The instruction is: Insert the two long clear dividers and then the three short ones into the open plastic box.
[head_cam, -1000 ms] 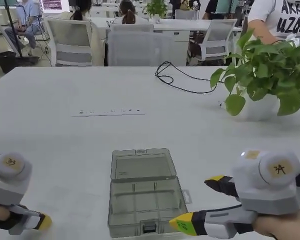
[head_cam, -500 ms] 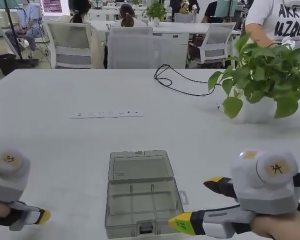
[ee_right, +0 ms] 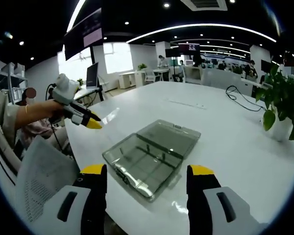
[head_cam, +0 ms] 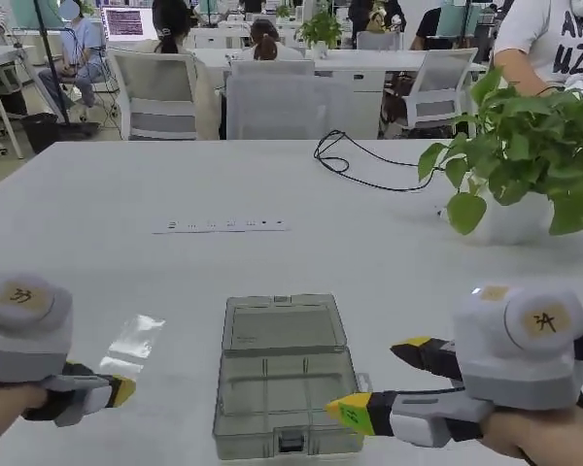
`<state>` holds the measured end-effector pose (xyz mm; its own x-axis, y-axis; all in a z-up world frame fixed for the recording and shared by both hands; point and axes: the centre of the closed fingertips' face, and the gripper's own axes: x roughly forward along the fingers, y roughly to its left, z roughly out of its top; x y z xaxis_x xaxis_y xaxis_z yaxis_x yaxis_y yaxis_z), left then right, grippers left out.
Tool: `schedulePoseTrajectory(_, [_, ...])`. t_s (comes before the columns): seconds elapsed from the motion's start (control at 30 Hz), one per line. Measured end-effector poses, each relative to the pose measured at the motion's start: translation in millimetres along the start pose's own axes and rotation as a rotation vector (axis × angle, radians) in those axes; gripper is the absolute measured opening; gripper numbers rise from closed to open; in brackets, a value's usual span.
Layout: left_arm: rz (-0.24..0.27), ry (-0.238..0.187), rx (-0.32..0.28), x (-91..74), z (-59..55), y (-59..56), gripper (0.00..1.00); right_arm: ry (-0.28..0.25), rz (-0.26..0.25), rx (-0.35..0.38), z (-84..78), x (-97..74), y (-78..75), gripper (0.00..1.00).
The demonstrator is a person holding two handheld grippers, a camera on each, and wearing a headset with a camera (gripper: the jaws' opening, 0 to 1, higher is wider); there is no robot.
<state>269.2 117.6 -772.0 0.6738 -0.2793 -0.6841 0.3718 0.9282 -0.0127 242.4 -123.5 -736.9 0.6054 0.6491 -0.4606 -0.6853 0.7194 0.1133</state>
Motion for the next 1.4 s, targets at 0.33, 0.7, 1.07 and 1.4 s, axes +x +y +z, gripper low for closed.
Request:
schedulePoseTrajectory(0.33, [-0.024, -0.144, 0.007, -18.0, 24.1, -41.5, 0.3, -0.165, 0.027, 0.172, 30.5, -0.5, 3.7, 0.53])
schedulePoseTrajectory(0.7, [-0.075, -0.248, -0.003, -23.7, 41.9, -79.6, 0.3, -0.266, 0.096, 0.29, 51.0, 9.4, 24.1, 0.43])
schedulePoseTrajectory(1.07, [-0.139, -0.298, -0.034, -27.4, 51.0, -109.6, 0.3, -0.343, 0.163, 0.363, 65.0, 19.6, 44.3, 0.33])
schedulePoseTrajectory(1.4, [-0.215, -0.324, -0.066, -30.1, 56.4, -133.9, 0.3, -0.357, 0.201, 0.41, 67.8, 29.5, 57.1, 0.28])
